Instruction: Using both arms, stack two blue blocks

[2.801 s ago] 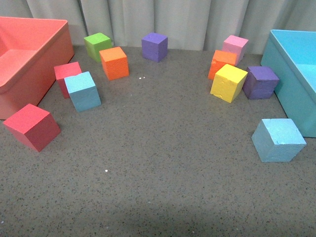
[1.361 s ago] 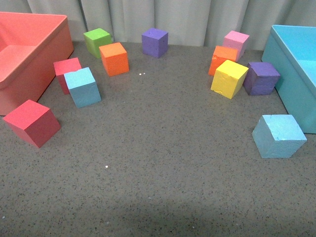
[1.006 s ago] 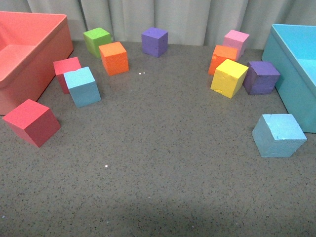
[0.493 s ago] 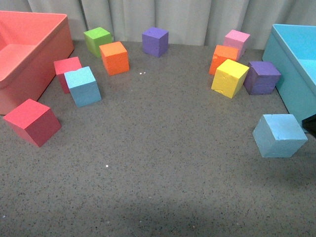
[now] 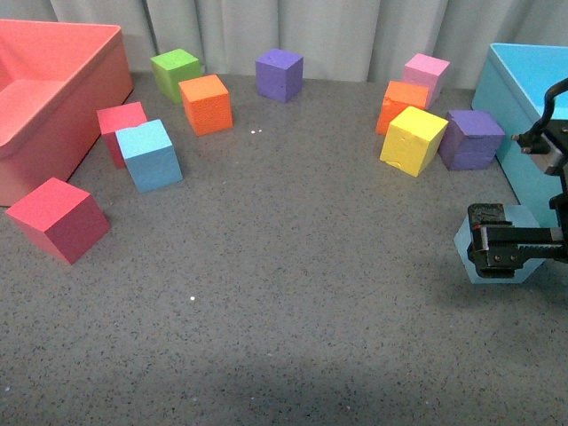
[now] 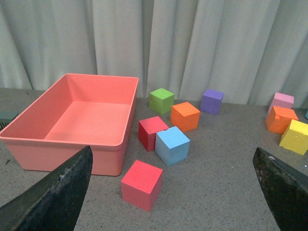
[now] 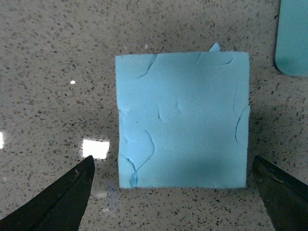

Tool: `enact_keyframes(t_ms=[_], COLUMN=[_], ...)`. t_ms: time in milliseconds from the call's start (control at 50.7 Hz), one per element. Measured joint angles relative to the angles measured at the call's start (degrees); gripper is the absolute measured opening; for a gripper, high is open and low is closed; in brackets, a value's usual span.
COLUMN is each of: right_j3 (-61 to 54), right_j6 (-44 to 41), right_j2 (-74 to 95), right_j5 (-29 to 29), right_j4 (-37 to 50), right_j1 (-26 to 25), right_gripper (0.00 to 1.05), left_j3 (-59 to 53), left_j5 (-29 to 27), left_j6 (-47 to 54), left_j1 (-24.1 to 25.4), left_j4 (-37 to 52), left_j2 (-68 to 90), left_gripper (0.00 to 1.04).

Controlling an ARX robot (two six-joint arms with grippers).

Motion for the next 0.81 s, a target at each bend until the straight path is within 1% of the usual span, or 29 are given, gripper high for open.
enact_keyframes(t_ms=[178,217,256,276,296,375,473,612,730,809], right_j3=[3.34,4.07,5.05,5.42,5.49,6.27,6.47,4.9,4.79,6.62], right_j6=[0.42,0.52,0.59,0.59,0.59,0.68,1.01,3.15,6.23,9.16], right_j2=[4.94,5.97,7.21,7.56,7.61,8.15,8.11,5.95,4.24,4.9], right_j5=[-0.35,-0.42,-0.37,-0.35,-0.33,-0.11,0.33,0.5,0.7,1.11], right_j4=[-0.42,-0.39,-0.48,-0.57,-0.59,-0.7,-1.11,-1.03,-0.7,-1.62], right_j1=[-0.04,-0.09,-0.2,-0.22,-0.22,-0.24,-0.22,0.92,4.11,7.13], right_gripper=[0.94,0.88,0.78,0.75,0.74,0.59,0.5,0.47,0.46,0.45], left_j3=[0.0,0.0,0.0,0.0,0.0,0.0,0.0,0.0,0.0,0.0], left_j5=[0.0,0.0,0.0,0.0,0.0,0.0,0.0,0.0,0.0,0.0], left_j6=[0.0,0.0,-0.02,0.0,0.0,0.0,0.0,0.0,0.0,0.0], left_j1=[0.0,0.0,0.0,0.0,0.0,0.0,0.0,0.0,0.0,0.0], left_j4=[0.0,0.0,0.0,0.0,0.0,0.0,0.0,0.0,0.0,0.0], left_j2=[0.0,0.02,0.02,0.0,0.0,0.0,0.0,0.0,0.0,0.0], left_gripper=[0.98,0.98,0.98,0.98,0.98,0.98,0.98,0.98,0.98,0.98])
